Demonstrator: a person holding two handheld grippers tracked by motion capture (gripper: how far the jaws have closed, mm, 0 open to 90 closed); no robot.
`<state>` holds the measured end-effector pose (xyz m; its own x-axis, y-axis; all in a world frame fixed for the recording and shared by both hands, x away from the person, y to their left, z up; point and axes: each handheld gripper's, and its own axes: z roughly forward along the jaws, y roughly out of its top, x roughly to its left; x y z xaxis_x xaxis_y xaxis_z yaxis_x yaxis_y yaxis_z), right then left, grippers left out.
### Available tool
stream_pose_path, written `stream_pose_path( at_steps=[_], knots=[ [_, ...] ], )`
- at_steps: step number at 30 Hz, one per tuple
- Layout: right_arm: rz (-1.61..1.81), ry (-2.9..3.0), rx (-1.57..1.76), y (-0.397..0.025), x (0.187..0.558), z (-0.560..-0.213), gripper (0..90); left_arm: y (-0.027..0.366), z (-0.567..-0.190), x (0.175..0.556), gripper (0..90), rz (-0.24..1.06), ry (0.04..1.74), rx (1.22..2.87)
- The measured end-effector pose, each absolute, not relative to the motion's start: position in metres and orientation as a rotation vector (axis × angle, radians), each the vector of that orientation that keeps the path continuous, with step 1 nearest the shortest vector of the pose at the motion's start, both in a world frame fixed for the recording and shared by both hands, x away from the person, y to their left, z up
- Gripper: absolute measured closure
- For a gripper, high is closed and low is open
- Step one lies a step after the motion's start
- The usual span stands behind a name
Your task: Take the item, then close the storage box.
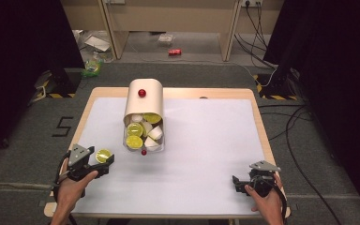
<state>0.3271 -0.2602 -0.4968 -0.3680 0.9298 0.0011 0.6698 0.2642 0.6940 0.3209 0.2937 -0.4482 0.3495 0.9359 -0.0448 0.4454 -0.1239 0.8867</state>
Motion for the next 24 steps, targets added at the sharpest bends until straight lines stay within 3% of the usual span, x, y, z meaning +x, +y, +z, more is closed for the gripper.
stream_pose_path(
  at_steps=[24],
  knots=[
    [0.860,2.133,1.450,-0.260,0.327,-0.497,0.2,0.275,-0.439,0.310,15.3,0.694,1.177,1.734]
  ],
)
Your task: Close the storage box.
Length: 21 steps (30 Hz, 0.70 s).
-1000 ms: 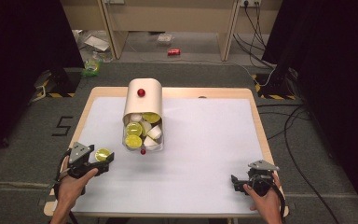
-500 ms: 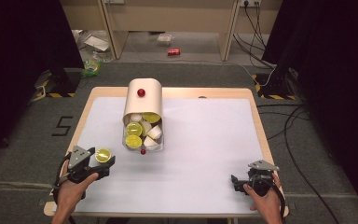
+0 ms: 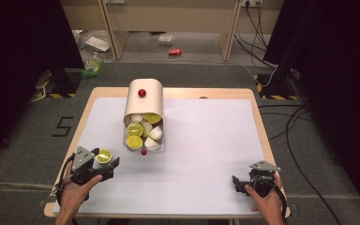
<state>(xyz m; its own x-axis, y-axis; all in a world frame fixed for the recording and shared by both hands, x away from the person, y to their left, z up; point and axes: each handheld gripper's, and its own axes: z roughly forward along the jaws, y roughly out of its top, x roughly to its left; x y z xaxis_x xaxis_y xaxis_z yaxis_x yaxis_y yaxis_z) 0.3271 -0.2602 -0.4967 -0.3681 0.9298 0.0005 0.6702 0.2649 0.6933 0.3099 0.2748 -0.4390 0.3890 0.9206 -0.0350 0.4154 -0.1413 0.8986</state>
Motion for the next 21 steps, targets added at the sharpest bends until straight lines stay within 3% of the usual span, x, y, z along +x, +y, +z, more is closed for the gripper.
stream_pose_path(
  at_steps=[21],
  knots=[
    [0.857,2.135,1.448,-0.260,0.327,-0.497,0.2,0.262,-0.431,0.311,15.2,0.689,1.135,1.740]
  ],
)
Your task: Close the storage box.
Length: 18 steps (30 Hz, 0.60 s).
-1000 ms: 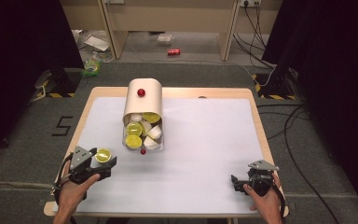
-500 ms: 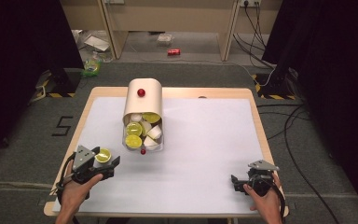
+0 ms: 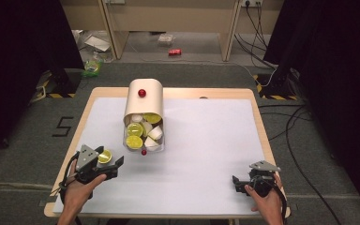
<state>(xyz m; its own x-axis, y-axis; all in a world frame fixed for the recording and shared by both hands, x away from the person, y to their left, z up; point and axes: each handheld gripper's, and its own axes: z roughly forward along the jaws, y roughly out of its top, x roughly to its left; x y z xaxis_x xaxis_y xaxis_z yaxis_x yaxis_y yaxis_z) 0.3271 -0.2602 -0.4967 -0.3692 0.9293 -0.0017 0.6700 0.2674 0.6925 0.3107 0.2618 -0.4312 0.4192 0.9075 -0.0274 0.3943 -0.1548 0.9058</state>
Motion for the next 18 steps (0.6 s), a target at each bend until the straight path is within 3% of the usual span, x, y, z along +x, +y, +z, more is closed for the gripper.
stream_pose_path(
  at_steps=[18],
  knots=[
    [0.857,2.134,1.448,-0.260,0.327,-0.497,0.2,0.250,-0.429,0.326,15.2,0.699,1.127,1.737]
  ],
)
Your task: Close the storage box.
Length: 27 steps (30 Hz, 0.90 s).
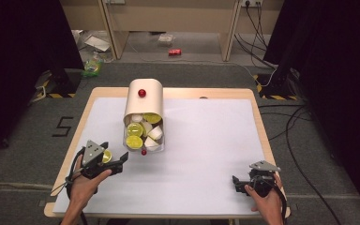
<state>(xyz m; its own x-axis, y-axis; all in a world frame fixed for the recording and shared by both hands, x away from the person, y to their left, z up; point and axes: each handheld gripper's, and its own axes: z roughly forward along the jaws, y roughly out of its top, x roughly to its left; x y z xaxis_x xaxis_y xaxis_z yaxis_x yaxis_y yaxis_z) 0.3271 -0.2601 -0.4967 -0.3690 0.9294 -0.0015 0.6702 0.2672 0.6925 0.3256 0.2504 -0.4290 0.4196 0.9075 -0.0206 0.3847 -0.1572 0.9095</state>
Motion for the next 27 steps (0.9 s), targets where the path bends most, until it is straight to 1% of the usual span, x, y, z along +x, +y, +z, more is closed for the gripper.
stream_pose_path(
  at_steps=[10,13,22,27],
  knots=[
    [0.857,2.134,1.449,-0.260,0.327,-0.497,0.2,0.246,-0.429,0.331,13.7,0.702,1.133,1.727],
    [0.857,2.135,1.448,-0.260,0.327,-0.497,0.2,0.248,-0.426,0.331,15.3,0.718,1.144,1.704],
    [0.857,2.135,1.448,-0.260,0.327,-0.497,0.2,0.248,-0.424,0.335,13.1,0.696,1.134,1.707],
    [0.857,2.135,1.448,-0.260,0.327,-0.497,0.2,0.246,-0.424,0.339,13.5,0.696,1.139,1.699]
  ],
)
